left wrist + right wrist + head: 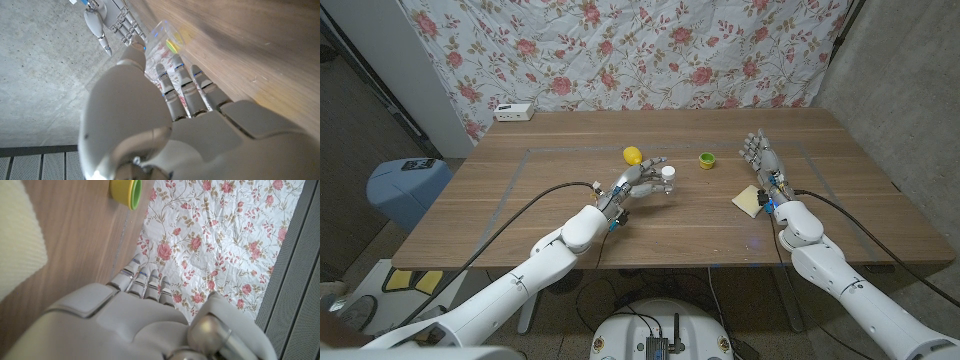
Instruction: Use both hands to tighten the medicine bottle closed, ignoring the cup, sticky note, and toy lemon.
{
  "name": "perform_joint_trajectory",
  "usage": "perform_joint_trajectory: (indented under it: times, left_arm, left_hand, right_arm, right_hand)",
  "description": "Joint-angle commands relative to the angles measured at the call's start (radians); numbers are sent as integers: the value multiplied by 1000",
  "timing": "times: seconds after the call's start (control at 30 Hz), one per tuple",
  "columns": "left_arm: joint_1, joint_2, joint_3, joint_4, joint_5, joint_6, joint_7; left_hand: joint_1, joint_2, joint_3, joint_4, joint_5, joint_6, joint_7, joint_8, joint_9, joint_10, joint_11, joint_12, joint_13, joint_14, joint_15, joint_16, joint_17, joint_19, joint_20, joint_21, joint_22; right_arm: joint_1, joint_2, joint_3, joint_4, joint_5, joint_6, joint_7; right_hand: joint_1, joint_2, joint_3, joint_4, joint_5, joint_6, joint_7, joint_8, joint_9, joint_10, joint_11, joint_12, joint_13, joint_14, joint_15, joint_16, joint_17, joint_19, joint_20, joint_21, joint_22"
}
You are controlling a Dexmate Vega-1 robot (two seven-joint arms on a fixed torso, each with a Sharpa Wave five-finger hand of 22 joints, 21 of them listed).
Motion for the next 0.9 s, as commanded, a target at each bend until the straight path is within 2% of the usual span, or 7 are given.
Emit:
perform_joint_trajectory:
  times: [0.03, 0.2, 0.5, 0.9]
  left_arm:
    - [-27, -30, 7, 24, -4, -9, 6]
    - [-32, -35, 10, 10, 4, 13, 17]
    - [-50, -44, 22, -11, -18, 65, -5]
    - [-111, -88, 57, 53, -16, 68, -27]
  left_hand:
    - [8, 7, 10, 1, -8, 6, 12, -2, 5, 7, 8, -7, 1, 18, -111, -4, 2, 58, 26, 13, 2]
    - [7, 5, 12, 1, -8, 15, 16, 1, 5, 7, 11, -7, 1, 24, -106, -4, 2, 75, 36, 13, 1]
    - [0, 2, 14, 3, -9, 42, 24, 7, 5, 17, 16, -5, 2, 36, -96, -4, 2, 99, 55, 10, 1]
    - [-7, 0, 15, 6, -9, 53, 24, 6, 5, 20, 17, -5, 2, 43, -94, -4, 2, 94, 43, -2, 1]
  right_arm:
    - [3, -19, -3, -13, -4, -18, 13]
    - [8, -32, -5, -23, -13, -32, 15]
    - [-10, -83, 0, -90, -46, -88, -14]
    - [-30, -164, 6, -198, -111, -190, -56]
  right_hand:
    - [-7, 0, 3, 4, 4, 5, -5, 4, 2, -1, 4, 2, 1, -1, -4, -2, 1, 12, -19, 7, 4]
    - [-7, -1, 4, 3, 4, 5, -5, 4, 2, -2, 5, 2, 1, -3, -4, -3, 1, 14, -16, 7, 4]
    - [-3, -7, 4, -1, 4, 9, -9, 5, 2, -4, 5, 2, 1, -11, -6, -6, 0, 10, -24, 4, 4]
    - [15, -23, 6, -19, 4, 16, -8, 7, 2, -9, 4, 1, 1, -15, -22, -7, -4, 24, -36, 7, 4]
